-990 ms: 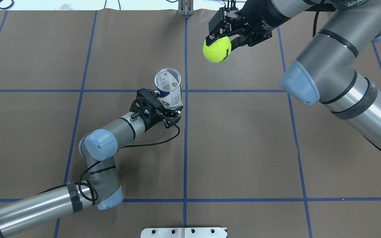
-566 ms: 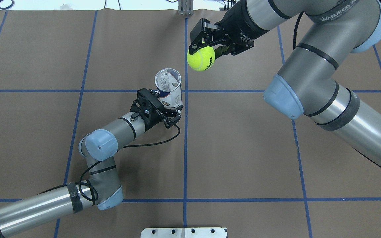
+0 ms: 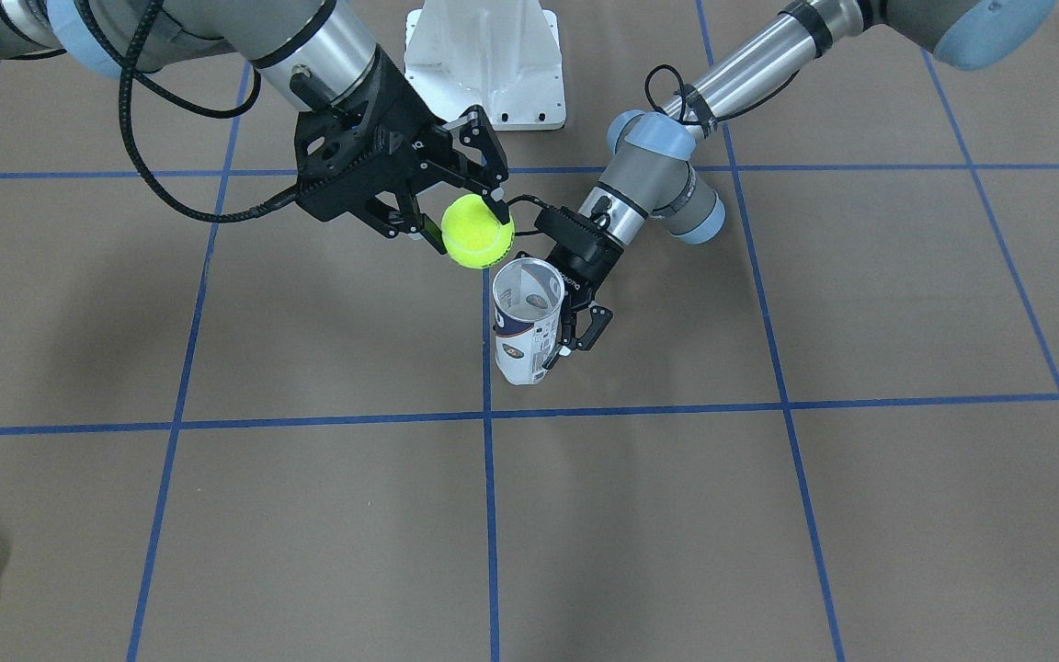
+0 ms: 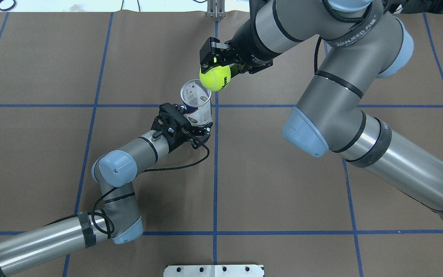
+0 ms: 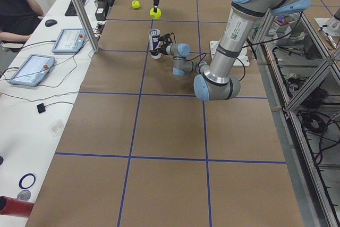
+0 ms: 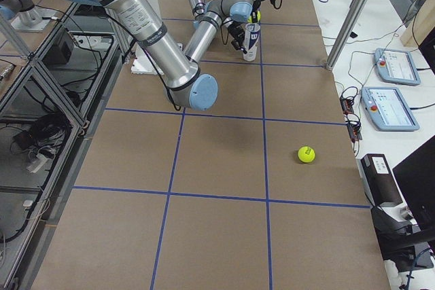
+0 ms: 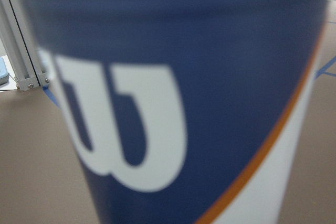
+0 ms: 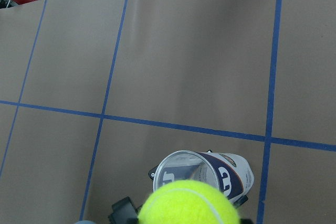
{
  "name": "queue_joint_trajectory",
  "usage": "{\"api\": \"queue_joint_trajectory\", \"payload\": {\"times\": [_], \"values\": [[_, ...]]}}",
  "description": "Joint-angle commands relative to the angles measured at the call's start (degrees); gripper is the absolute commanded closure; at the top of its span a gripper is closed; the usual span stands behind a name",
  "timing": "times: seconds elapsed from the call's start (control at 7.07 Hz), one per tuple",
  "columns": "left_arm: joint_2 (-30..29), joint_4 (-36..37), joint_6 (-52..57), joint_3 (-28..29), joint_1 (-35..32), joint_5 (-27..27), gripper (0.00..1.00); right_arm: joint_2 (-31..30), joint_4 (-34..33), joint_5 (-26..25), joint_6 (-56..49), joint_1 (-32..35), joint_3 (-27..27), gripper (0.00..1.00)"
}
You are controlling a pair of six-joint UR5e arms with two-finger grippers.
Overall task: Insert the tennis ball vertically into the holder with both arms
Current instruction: 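Carry the ball with the right gripper over the can's open top, then open the right gripper to drop the ball into the can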
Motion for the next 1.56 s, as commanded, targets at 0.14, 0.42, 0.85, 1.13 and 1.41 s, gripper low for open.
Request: {"api": "queue_joint_trajectory", "payload": {"times": [0.14,0.42,0.85,1.13,1.41], "values": [[-0.1,0.0,-0.1,0.0,0.0,0.0,0.14,6.2,0.0,-3.8,-0.1,-2.0,-8.2,1.0],[-0.2,0.1,0.0,0.0,-0.1,0.0,0.14,6.3,0.1,-5.7,0.1,-3.6,-8.7,1.0],[-0.2,0.1,0.0,0.0,-0.1,0.0,0.14,5.6,0.1,-5.6,-0.2,-3.6,-8.2,1.0],[-0.1,0.1,0.1,0.0,-0.1,0.0,0.14,4.8,0.0,-5.9,-0.8,-3.6,-8.1,0.03],[-0.1,0.1,0.1,0.0,-0.2,0.0,0.14,4.6,0.1,-7.2,0.0,-3.7,-7.4,0.01]]}}
